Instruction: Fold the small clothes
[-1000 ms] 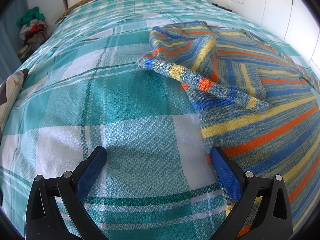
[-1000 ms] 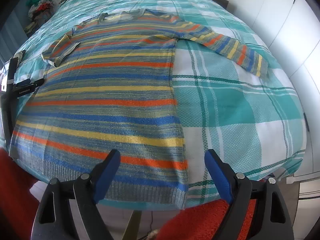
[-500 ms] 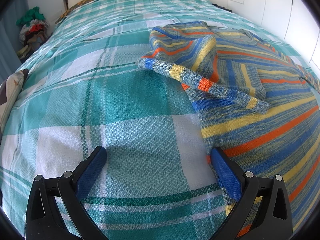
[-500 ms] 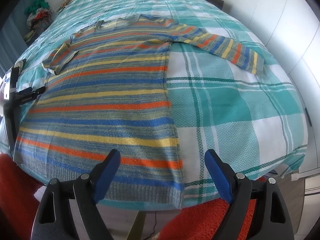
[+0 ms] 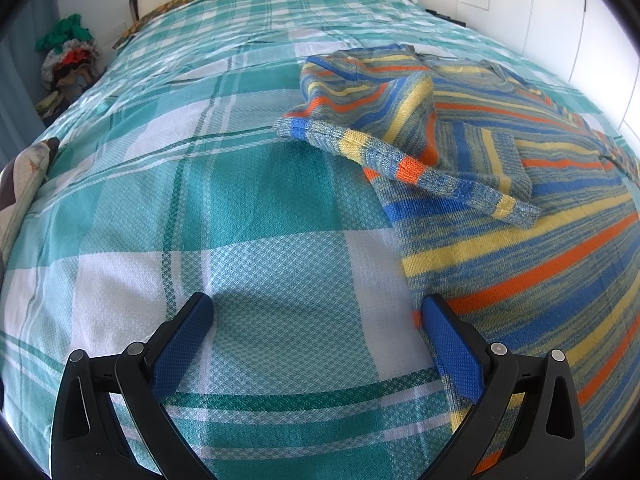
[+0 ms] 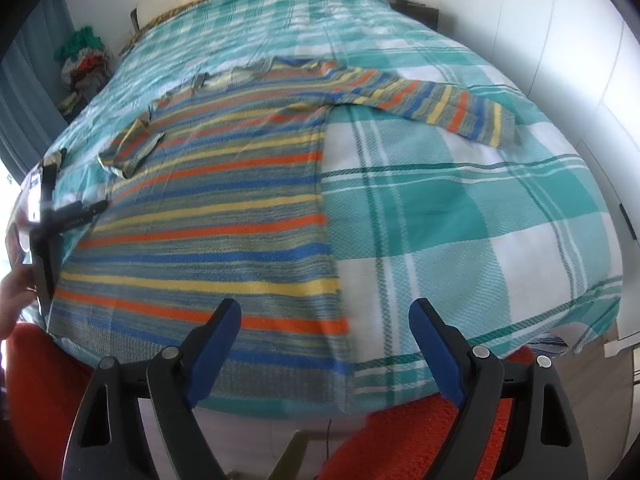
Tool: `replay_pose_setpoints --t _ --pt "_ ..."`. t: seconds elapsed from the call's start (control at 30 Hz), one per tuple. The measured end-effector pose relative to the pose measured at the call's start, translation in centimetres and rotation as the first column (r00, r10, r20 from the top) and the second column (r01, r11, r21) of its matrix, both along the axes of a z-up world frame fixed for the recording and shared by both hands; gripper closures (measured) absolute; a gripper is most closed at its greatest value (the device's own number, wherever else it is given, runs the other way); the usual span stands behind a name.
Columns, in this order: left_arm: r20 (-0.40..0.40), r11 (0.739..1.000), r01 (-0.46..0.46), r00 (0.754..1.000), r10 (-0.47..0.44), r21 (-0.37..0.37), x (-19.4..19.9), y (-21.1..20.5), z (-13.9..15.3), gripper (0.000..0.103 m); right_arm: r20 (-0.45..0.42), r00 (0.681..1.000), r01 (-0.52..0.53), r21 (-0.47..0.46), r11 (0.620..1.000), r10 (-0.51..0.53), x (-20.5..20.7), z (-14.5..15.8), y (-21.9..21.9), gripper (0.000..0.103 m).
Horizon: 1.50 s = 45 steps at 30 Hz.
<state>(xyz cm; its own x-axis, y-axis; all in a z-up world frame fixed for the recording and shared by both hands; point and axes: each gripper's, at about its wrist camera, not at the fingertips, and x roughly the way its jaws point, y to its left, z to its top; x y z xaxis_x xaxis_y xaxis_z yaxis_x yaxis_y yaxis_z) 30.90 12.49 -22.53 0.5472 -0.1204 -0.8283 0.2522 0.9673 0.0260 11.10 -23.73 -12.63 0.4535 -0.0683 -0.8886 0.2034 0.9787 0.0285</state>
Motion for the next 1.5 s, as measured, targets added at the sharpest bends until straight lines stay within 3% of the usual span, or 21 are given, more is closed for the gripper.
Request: replay_pose_setpoints --t 0.33,0.47,0.57,0.7,0.8,0.87,0.93,1.0,1.1,1.17,1.23,1.27,1.3,1.4,1.47,1.5 --pt "-0.013 1.0 -0.01 1.0 0.01 0.014 0.0 -0.1 0.0 0.0 0.133 0.989 -0.066 0.036 0.997 0.061 -2.7 2.0 -1.4 0.018" --pt "-0.166 0.999 -0.033 0.986 0.032 -0.003 -0.1 1.0 1.1 0.001 0.202 0.973 -0.115 0.022 0.993 0.108 -4.6 3.5 -1.5 0.018" --pt "-0.195 0.999 -0.044 0.98 0.047 0.017 -2.2 1.8 3.3 0.002 0.225 0.966 -0.129 0.0 0.992 0.126 -5.7 4.4 -1.6 0.018" --pt "-0.049 0.995 0.099 0.994 -0.1 -0.03 -5.0 0.0 8.8 0.001 0.189 0.975 -0.124 0.028 0.992 0.117 -6.4 5.2 -2.0 0.018" --pt "0.04 0.988 0.156 0.987 -0.156 0.004 -4.4 -3.4 12.0 0.001 0.197 0.974 -0.135 0.087 0.987 0.116 -6.7 6.3 -1.9 0.018" --pt "0.023 0.971 0.239 0.971 -0.239 0.019 -3.0 -5.9 11.9 0.001 0.214 0.968 -0.157 0.101 0.982 0.133 -6.5 6.8 -1.5 0.018" --pt "-0.03 0.947 0.312 0.95 -0.311 0.081 -1.3 -8.7 10.2 0.002 0.213 0.963 -0.183 0.073 0.98 0.164 -6.1 6.7 -0.8 0.017" --pt "-0.071 0.928 0.35 0.937 -0.343 0.128 0.0 -10.8 8.4 0.017 0.208 0.958 -0.209 0.039 0.977 0.197 -5.6 6.2 -0.3 0.017" --pt "-0.161 0.893 0.409 0.91 -0.382 0.187 1.7 -12.9 5.3 0.02 0.146 0.965 -0.225 0.029 0.974 0.219 -4.8 3.5 -0.2 0.017" --pt "-0.218 0.89 0.41 0.904 -0.368 0.199 3.1 -13.2 3.5 0.027 0.09 0.977 -0.202 0.066 0.977 0.196 -4.4 2.0 -0.6 0.017" --pt "-0.276 0.917 0.389 0.894 -0.354 0.085 4.4 -12.4 3.0 0.052 0.089 0.982 -0.177 0.113 0.978 0.168 -4.1 1.5 -1.5 0.017" --pt "-0.293 0.93 0.366 0.893 -0.343 0.027 4.8 -12.0 3.1 0.088 0.097 0.984 -0.161 0.116 0.98 0.151 -4.1 1.4 -1.8 0.017" --pt "-0.301 0.941 0.339 0.897 -0.323 0.003 5.2 -11.5 3.3 0.099 0.097 0.985 -0.151 0.123 0.981 0.139 -3.9 1.3 -2.1 0.017" --pt "-0.236 0.965 0.233 0.937 -0.256 -0.12 6.6 -8.0 6.7 0.1 0.096 0.989 -0.13 0.146 0.981 0.117 -3.4 1.0 -2.7 0.017" --pt "-0.158 0.971 0.081 0.98 -0.118 -0.227 8.3 -3.0 10.0 0.1 0.098 0.988 -0.131 0.155 0.979 0.117 -3.1 0.9 -2.7 0.017" --pt "-0.129 0.961 -0.001 0.991 -0.036 -0.275 9.3 -0.3 11.2 0.1 0.094 0.988 -0.134 0.159 0.978 0.12 -2.9 0.8 -2.6 0.017"
